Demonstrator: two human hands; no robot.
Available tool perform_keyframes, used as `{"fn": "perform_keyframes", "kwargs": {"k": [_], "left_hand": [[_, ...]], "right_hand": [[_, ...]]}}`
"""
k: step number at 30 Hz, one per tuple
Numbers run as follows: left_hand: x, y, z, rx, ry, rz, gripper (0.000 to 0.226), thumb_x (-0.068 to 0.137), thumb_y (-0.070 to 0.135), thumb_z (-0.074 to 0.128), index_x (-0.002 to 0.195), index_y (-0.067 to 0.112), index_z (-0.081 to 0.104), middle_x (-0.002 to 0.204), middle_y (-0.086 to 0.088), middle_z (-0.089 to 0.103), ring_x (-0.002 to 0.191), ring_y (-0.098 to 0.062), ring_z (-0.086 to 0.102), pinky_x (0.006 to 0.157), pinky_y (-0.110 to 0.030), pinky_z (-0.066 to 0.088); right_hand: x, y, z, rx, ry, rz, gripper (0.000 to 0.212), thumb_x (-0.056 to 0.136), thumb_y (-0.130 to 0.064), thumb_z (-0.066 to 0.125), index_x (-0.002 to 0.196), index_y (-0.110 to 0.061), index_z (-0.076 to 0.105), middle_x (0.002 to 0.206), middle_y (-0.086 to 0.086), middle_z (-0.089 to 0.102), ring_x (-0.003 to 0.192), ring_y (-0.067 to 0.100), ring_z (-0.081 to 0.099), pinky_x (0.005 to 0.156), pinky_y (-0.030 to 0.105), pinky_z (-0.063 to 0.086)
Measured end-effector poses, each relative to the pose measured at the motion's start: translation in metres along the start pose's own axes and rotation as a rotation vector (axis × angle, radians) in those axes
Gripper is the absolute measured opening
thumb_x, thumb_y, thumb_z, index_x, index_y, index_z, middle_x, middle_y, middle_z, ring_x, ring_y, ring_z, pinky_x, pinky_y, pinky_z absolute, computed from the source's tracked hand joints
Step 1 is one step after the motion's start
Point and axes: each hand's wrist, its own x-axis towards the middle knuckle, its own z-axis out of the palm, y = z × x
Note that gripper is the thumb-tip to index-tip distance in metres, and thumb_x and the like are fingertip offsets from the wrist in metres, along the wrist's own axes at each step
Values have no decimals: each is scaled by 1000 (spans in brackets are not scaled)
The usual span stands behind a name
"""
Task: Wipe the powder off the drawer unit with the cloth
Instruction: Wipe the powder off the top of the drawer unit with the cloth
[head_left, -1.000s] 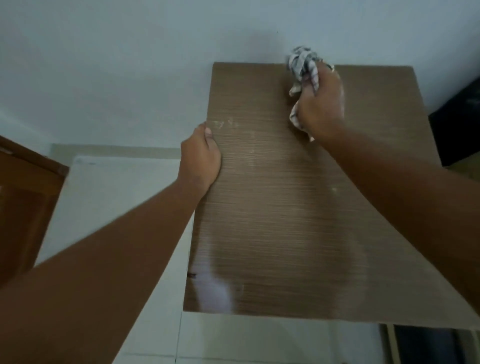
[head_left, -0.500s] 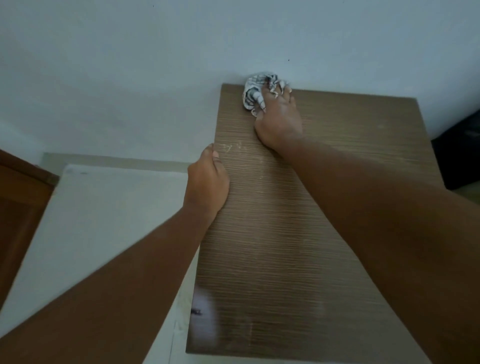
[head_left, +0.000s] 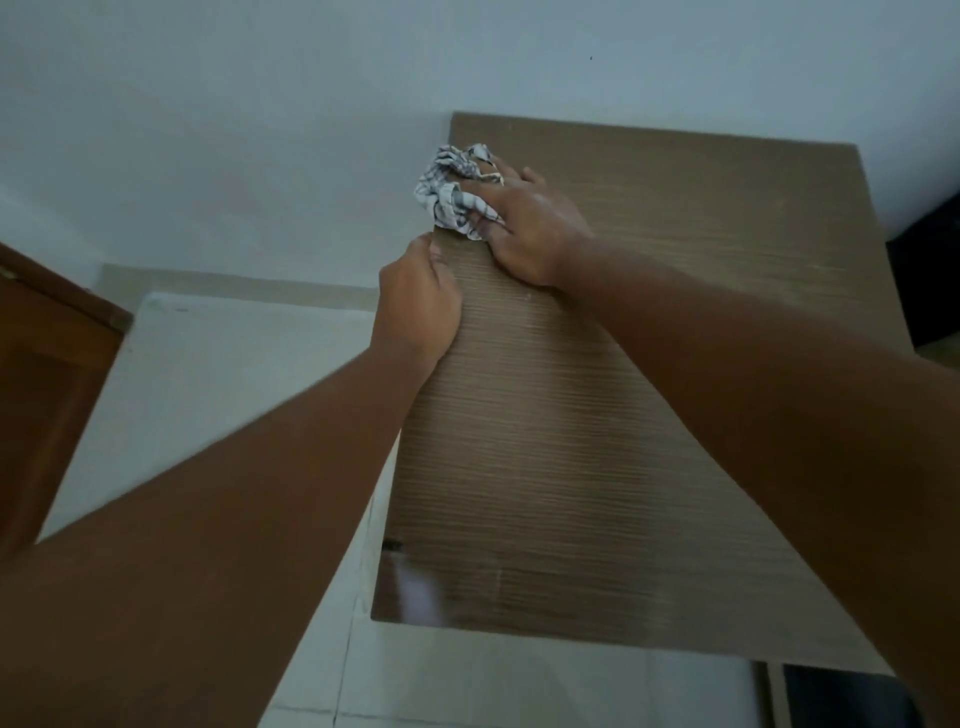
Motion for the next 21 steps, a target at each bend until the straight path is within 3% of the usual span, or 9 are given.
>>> {"fn": "perform_keyframes", "kwargs": {"k": [8, 21], "left_hand": [[-8, 5, -6, 61, -11, -35, 34, 103, 13, 36, 114, -4, 63, 119, -25, 67, 112, -39, 61, 91, -37, 41], [-76, -14, -28, 77, -14, -46, 39, 106, 14, 34, 107, -8, 65, 116, -27, 67, 110, -38, 61, 88, -39, 42]], "right_hand": [[-57, -15, 11, 11, -5, -40, 45, 104, -31, 41, 150, -31, 41, 163, 4, 27, 153, 19, 15, 125, 42, 10], [-114, -43, 33, -11, -2, -66, 46, 102, -27, 42, 147, -34, 44, 162, 3, 30, 152, 17, 18, 124, 42, 13]]}}
